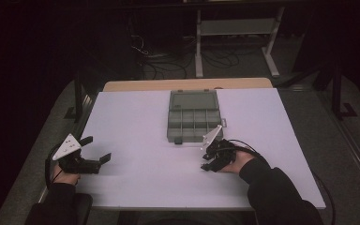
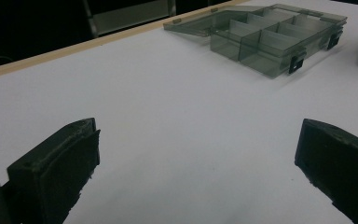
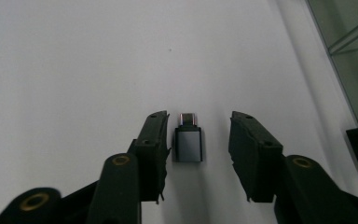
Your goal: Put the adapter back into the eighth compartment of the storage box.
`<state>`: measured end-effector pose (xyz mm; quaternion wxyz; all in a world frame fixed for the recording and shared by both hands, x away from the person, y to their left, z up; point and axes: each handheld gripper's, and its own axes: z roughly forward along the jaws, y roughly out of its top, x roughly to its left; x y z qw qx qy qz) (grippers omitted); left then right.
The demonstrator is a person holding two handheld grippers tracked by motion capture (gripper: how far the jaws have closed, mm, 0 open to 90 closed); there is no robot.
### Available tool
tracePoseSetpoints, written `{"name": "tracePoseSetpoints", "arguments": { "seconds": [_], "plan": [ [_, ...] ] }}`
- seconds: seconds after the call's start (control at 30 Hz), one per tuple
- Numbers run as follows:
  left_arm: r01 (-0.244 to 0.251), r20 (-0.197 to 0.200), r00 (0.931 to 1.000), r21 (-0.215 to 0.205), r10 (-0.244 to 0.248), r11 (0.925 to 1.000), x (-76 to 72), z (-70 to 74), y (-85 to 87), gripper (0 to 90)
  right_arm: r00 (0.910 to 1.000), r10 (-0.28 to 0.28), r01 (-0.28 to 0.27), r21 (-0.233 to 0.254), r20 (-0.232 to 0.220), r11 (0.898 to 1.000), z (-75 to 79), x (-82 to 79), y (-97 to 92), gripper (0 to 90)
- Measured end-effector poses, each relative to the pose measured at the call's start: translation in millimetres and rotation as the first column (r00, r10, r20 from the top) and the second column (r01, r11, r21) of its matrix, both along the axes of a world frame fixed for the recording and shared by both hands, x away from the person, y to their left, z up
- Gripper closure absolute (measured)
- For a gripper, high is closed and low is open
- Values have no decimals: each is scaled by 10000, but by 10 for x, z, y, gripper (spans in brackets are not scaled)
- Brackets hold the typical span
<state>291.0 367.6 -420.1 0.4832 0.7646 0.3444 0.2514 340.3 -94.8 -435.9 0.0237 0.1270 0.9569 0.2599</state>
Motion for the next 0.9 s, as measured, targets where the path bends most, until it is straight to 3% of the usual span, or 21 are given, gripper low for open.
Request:
{"name": "tracePoseSetpoints", "arguments": {
  "seconds": [0.3, 0.9],
  "plan": [
    [-28, 57, 10000, -15, 29, 10000, -4, 5, 4, 0, 9999, 54, -54, -25, -114, 10000, -11, 7, 5, 747],
    [-54, 75, 10000, -58, 55, 10000, -5, 7, 5, 0, 9995, 57, -56, 52, -297, 10000, 71, 22, 13, 755]
  ]
}}
